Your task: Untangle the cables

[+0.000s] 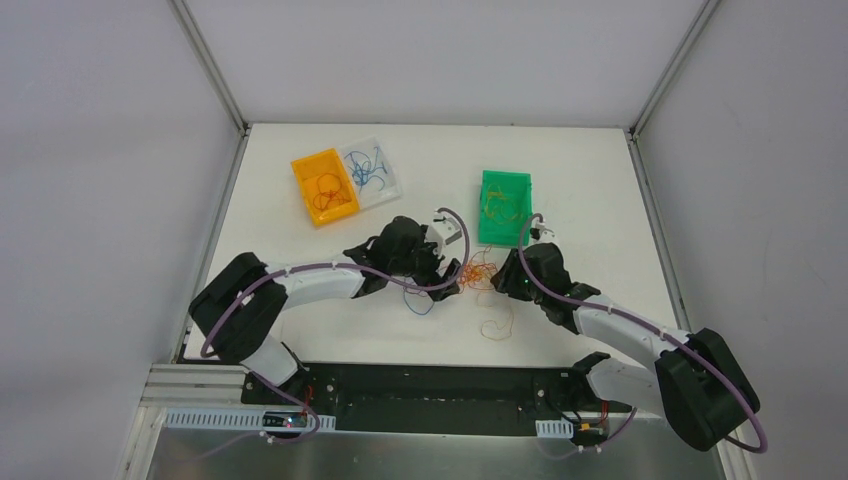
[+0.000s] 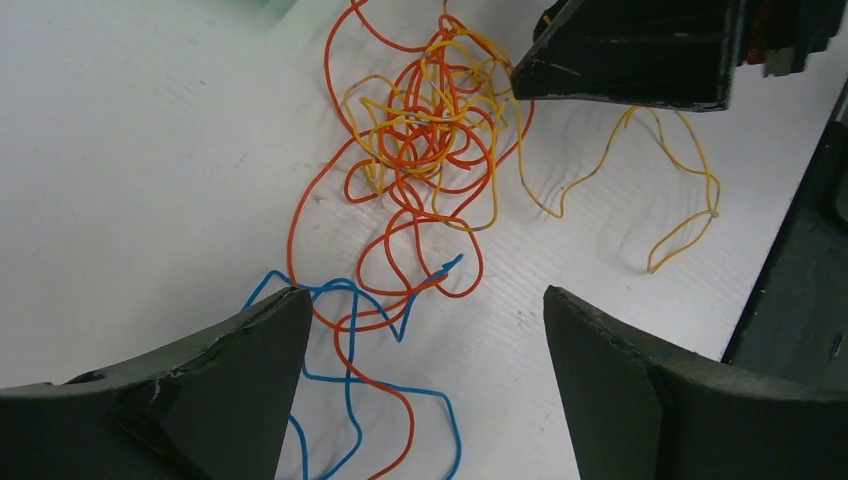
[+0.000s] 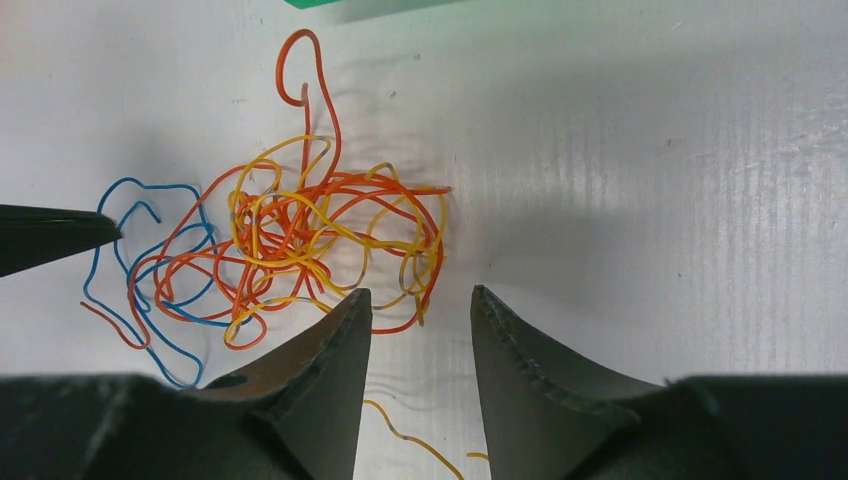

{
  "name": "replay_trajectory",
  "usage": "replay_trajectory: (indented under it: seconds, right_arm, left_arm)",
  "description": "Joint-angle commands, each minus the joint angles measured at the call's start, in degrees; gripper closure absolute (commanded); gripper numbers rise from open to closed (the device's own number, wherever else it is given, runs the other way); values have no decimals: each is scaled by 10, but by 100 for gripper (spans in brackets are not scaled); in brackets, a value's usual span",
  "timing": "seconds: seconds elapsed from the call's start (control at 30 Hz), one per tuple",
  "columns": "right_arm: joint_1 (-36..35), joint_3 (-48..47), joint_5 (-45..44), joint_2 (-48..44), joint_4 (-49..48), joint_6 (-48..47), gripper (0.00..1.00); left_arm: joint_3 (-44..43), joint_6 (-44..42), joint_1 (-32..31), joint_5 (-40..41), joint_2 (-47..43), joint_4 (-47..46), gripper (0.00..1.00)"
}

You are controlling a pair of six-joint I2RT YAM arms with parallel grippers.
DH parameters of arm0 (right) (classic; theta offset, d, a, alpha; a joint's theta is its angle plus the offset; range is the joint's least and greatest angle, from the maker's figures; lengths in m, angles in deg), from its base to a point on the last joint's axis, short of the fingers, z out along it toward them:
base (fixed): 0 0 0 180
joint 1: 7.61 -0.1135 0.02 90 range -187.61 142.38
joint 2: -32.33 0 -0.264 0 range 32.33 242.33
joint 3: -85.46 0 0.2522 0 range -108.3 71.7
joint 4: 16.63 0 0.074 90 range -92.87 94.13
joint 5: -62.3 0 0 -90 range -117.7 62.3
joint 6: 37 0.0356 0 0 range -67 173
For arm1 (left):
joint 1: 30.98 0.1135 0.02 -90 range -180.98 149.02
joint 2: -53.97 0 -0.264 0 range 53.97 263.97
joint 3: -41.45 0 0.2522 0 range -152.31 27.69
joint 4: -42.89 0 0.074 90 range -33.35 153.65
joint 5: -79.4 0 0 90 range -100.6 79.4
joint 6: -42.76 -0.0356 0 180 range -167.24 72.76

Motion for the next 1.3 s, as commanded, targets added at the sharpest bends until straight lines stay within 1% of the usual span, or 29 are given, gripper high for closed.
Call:
replay_trajectory:
  seconds: [0.0, 0.13, 0.23, 0.33, 0.47, 0.5, 0.53, 0.57, 0.6, 0.67, 0.7, 0.73, 0.83, 1.03, 1.2, 1.27]
  right_arm:
    - [-3, -16, -9, -11, -11, -1, 56]
    - [-4, -25, -11, -5, -6, -3, 56]
    - [-4, -28, -10, -4, -6, -5, 61]
    - [-4, -29, -7, -1, -6, -4, 75]
    - [-4, -31, -8, 2, -6, -2, 92]
    - [-4, -31, -13, 1, -5, -2, 98]
    - [-4, -32, -17, -1, -3, -2, 100]
    - [-4, -31, -24, -5, -1, -1, 100]
    - [-4, -31, -32, -9, 2, 0, 100]
    - [-4, -27, -56, -22, 9, 3, 100]
    - [-4, -24, -70, -31, 14, 6, 100]
    - [-4, -22, -86, -41, 20, 9, 100]
    - [-4, -11, -138, -70, 34, 20, 100]
    - [-4, 10, -227, -145, 59, 49, 100]
    - [-3, 28, -258, -190, 59, 57, 100]
    - [-3, 28, -270, -202, 84, 62, 100]
  left_arm:
    - [-40, -8, -10, -21, 56, 13, 12]
    - [-61, 4, -12, -25, 84, 26, 16]
    - [-68, 11, -13, -33, 95, 27, 19]
    - [-78, 17, -16, -54, 107, 27, 23]
    - [-84, 12, -19, -49, 114, 34, 34]
    - [-84, 11, -19, -46, 113, 36, 41]
    - [-82, 9, -18, -43, 109, 37, 48]
    - [-80, 7, -19, -39, 106, 37, 57]
    - [-78, 5, -19, -33, 102, 37, 66]
    - [-75, 3, -19, -20, 95, 39, 89]
    - [-73, 3, -18, -12, 91, 40, 97]
    - [-71, 3, -18, -4, 87, 40, 100]
    - [-60, 3, -18, 23, 74, 37, 100]
    - [-19, 9, -17, 123, 27, 9, 100]
    - [21, 21, -17, 221, -18, -15, 100]
    - [34, 26, -17, 258, -33, -20, 100]
